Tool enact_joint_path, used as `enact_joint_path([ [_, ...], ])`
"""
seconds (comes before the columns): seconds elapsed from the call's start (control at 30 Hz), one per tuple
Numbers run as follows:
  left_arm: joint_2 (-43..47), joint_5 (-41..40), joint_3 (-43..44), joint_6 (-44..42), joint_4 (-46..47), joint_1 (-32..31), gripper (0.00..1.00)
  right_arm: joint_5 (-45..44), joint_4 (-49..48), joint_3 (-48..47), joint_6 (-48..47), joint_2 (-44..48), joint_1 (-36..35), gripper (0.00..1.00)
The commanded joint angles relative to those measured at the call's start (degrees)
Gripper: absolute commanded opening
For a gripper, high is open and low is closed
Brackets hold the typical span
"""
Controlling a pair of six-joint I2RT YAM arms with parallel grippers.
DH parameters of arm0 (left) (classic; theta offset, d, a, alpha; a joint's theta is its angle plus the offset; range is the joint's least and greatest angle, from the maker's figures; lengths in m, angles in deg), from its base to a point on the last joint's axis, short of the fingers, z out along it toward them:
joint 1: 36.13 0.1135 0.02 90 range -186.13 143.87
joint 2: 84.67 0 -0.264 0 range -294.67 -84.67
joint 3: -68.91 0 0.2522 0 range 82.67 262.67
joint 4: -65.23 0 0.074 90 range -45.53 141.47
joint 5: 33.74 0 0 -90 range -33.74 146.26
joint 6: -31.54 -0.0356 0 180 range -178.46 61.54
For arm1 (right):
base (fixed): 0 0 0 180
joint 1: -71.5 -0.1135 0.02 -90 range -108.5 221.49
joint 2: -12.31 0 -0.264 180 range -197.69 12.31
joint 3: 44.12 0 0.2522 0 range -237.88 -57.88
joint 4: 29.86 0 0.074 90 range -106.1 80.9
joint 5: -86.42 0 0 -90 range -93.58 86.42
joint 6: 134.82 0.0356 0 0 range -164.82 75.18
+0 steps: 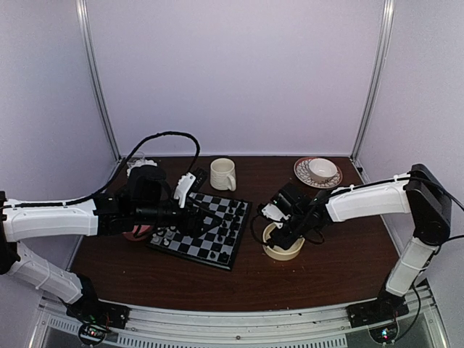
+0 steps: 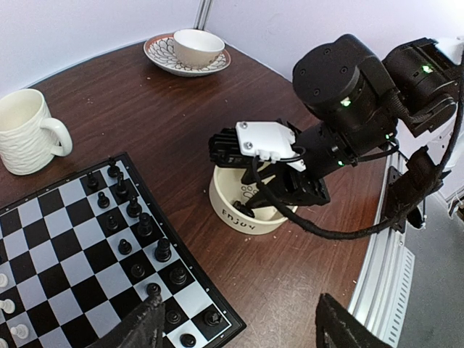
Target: Set up the chess pieces on the board
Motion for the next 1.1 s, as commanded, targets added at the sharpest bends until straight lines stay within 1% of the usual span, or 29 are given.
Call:
enact_joint_path([
  [0.0,-0.12,-0.28,0.09,-0.33,1.71,-0.29,0.72,3.94,-2.66,-2.46,2.14,-1.98,0.48,0.38],
  [0.17,-0.43,-0.1,0.26,-0.33,1.72,-0.27,0.72,5.76,-3.37,-3.2,2.51,-3.8,0.57,0.38],
  [0.3,-0.4,-0.18,0.25,-0.33,1.68,-0.27,0.72,5.29,-3.36,-4.13,3.2,-5.57,0.77,0.38],
  [0.4,-0.51,-0.11,0.28,-0.33,1.72,-0.3,0.71,4.55,-2.95,-4.56,4.04,-6.3,1.37,0.35],
  [0.53,-0.44,0.12,0.3,-0.33,1.72,-0.3,0.72,5.48,-3.34,-3.91,4.17,-5.72,2.34,0.26],
  [0.73,-0.54,0.21,0.27,-0.33,1.72,-0.31,0.71,5.37,-3.53,-3.18,4.84,-4.83,3.32,0.22],
  [0.9,-0.75,0.26,0.36,-0.33,1.72,-0.28,0.72,5.69,-2.28,-3.06,6.94,-5.58,5.73,0.22],
  [1.0,-0.79,0.32,0.36,-0.33,1.72,-0.25,0.72,6.56,-2.2,-2.64,7.24,-5.1,7.0,0.26],
  [1.07,-0.61,0.37,0.36,-0.33,1.64,-0.28,0.72,6.2,-2.35,-2.22,7.32,-4.07,6.99,0.27],
])
